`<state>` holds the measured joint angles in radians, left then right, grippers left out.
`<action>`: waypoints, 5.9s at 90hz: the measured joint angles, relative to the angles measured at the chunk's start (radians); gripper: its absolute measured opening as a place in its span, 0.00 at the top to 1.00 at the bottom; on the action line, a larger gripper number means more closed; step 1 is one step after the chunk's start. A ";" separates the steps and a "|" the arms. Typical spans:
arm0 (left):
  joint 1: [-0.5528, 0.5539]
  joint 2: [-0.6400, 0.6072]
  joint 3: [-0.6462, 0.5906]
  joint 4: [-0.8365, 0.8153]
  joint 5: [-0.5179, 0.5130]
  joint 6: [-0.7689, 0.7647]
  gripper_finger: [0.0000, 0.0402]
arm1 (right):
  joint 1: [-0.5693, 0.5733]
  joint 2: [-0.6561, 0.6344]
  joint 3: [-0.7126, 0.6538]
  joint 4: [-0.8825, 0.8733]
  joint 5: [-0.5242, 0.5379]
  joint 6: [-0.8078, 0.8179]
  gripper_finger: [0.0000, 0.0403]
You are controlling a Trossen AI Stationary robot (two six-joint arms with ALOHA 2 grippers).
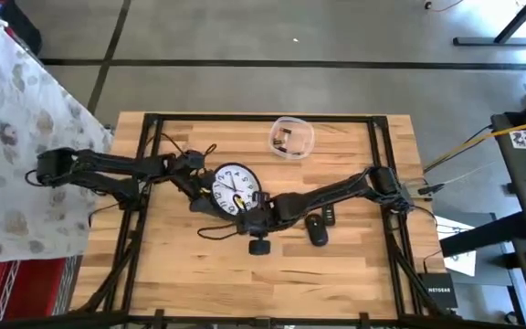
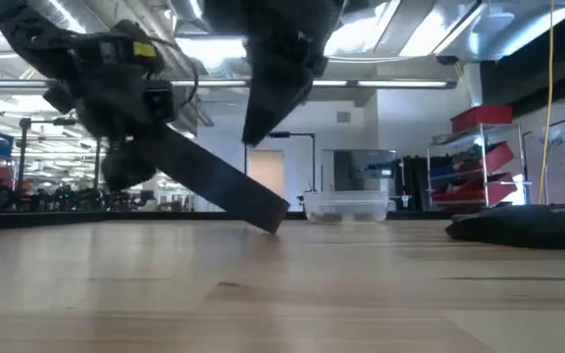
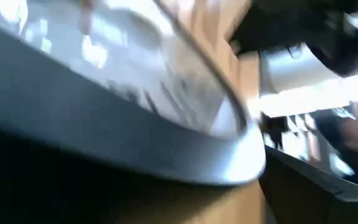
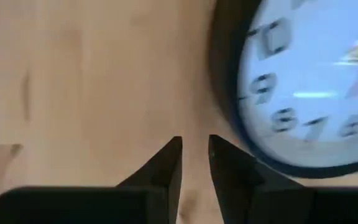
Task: Insert battery
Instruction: Insert the black battery into the wall clock, then return to Home Position
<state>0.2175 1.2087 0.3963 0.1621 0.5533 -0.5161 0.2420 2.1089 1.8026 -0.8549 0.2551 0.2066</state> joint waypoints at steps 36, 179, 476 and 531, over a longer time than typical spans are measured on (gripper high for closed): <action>-0.072 0.073 0.010 0.039 -0.027 -0.031 0.31 | 0.000 -0.029 0.000 -0.052 0.135 0.057 0.84; -0.119 -0.059 0.077 -0.312 -0.040 -0.248 0.26 | -0.007 -0.021 0.069 -0.070 0.006 -0.145 0.84; -0.539 -0.600 -0.063 -0.390 -0.773 -0.088 0.26 | 0.300 -0.127 -0.591 0.739 -0.279 0.339 0.92; -0.658 -0.597 0.018 -0.610 -0.917 -0.201 0.26 | 0.146 0.011 0.111 0.046 0.208 -0.041 0.99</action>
<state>-0.4400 0.6118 0.4141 -0.4478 -0.3640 -0.7171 0.3881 2.1200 1.9133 -0.8090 0.4633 0.1658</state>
